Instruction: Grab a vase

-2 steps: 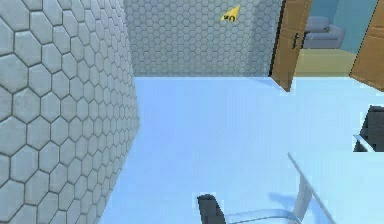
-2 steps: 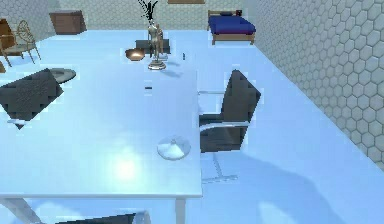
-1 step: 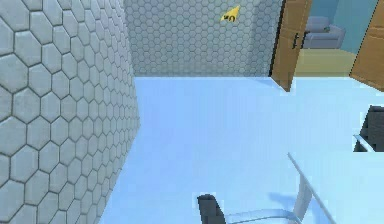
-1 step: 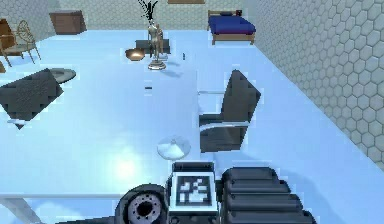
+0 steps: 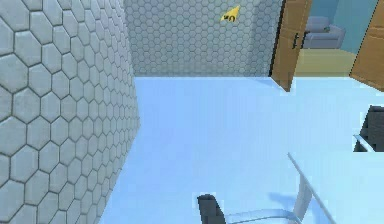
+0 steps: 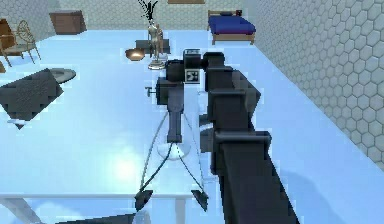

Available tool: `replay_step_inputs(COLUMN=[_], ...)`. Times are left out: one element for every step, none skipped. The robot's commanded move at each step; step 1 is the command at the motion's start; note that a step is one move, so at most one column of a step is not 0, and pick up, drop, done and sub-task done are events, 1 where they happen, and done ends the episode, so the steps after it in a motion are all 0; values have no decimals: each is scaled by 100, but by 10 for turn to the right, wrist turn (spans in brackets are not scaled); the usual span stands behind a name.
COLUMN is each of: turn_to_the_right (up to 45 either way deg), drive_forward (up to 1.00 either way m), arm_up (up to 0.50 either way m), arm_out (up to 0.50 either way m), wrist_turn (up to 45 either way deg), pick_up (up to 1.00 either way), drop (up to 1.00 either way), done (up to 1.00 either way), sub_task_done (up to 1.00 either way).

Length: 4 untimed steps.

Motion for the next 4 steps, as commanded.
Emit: replay_step_inputs(turn_to_the_right=[0,0,0,0], drive_forward=[0,0,0,0], arm_up=[0,0,0,0], arm_out=[0,0,0,0], wrist_turn=[450,450,450,360], pick_up=[0,0,0,0], drop=[0,0,0,0], done=[0,0,0,0], sub_task_done=[0,0,0,0])
